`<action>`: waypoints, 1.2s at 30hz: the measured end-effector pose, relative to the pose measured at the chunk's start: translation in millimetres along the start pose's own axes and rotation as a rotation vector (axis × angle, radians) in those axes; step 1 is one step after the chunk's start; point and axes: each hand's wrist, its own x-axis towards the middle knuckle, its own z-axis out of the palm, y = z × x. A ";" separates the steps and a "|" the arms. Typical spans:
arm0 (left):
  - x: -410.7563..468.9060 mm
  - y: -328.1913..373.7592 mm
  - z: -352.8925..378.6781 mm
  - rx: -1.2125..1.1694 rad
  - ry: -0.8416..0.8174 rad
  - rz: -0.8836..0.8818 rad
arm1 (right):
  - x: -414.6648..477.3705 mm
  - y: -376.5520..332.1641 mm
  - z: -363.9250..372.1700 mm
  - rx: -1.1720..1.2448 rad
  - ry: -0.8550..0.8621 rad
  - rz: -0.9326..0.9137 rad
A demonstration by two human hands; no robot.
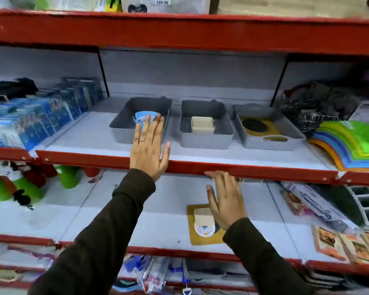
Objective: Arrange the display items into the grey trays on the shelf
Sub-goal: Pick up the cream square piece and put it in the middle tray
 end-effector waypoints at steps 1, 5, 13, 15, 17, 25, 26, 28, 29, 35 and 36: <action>5.2 -3.4 8.2 -0.001 -0.019 -0.007 | -5.5 7.1 14.8 0.013 -0.057 0.049; 18.2 -13.9 30.4 0.043 -0.034 0.025 | -31.1 37.6 76.5 0.040 -0.354 0.296; 17.7 -18.7 44.5 0.067 0.152 0.064 | -29.7 52.5 141.3 -0.093 -0.782 0.724; 18.4 -19.6 47.1 0.072 0.165 0.074 | -28.8 55.5 149.5 -0.124 -0.782 0.772; 18.7 -20.4 48.8 0.082 0.183 0.065 | -28.7 58.4 153.3 -0.109 -0.740 0.825; 18.4 -17.9 44.0 0.138 0.161 0.003 | -27.9 65.3 135.1 0.484 -0.381 1.130; 17.4 -16.4 42.5 0.152 0.147 -0.007 | -30.4 66.7 129.5 0.558 -0.359 1.141; 17.7 -15.4 40.7 0.168 0.123 -0.023 | -29.6 63.7 112.9 0.767 -0.332 1.169; 17.7 -15.0 39.7 0.167 0.109 -0.027 | -29.4 59.8 100.3 0.849 -0.321 1.153; 14.7 -10.3 31.4 0.170 0.016 -0.034 | -23.4 26.8 18.3 1.023 -0.188 0.892; 15.3 -9.6 29.2 0.172 0.011 -0.037 | -19.4 21.9 4.5 1.048 -0.165 0.862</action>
